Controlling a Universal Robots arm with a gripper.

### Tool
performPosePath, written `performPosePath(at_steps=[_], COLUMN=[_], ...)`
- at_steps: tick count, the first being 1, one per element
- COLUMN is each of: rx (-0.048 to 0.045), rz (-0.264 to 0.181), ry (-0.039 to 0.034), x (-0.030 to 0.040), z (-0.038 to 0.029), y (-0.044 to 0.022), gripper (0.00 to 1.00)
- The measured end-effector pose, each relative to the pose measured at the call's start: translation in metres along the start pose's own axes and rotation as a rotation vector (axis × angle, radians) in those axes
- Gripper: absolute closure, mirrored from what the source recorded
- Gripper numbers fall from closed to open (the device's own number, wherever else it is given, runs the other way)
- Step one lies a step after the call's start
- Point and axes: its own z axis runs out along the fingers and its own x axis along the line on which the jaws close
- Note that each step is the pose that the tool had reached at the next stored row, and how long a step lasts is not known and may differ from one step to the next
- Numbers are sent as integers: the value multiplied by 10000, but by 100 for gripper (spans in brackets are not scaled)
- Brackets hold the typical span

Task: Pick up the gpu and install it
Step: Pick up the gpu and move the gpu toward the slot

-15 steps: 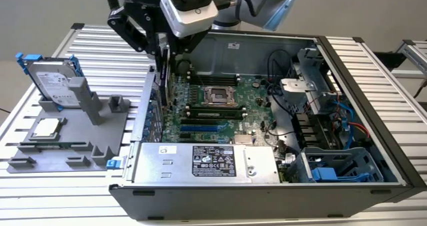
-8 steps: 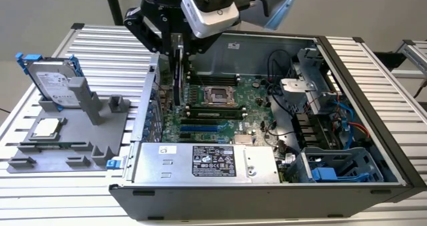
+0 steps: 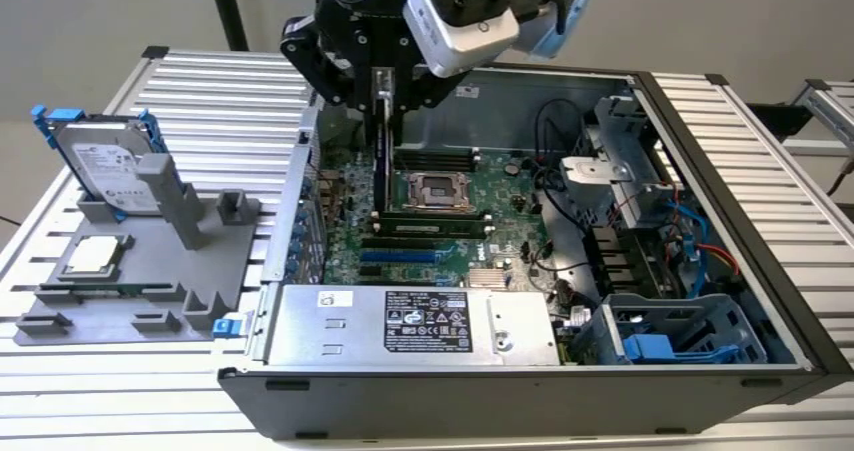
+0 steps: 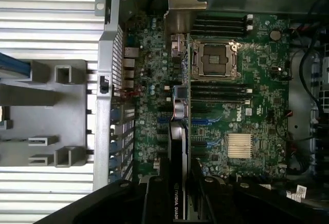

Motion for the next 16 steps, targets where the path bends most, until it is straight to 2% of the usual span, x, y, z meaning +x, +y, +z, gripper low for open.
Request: performPosePath(at_steps=[9, 16], rx=[1, 1], rz=[0, 0], ry=[0, 0], x=[-183, -276], z=[2, 3], y=[-1, -2], gripper=[100, 100])
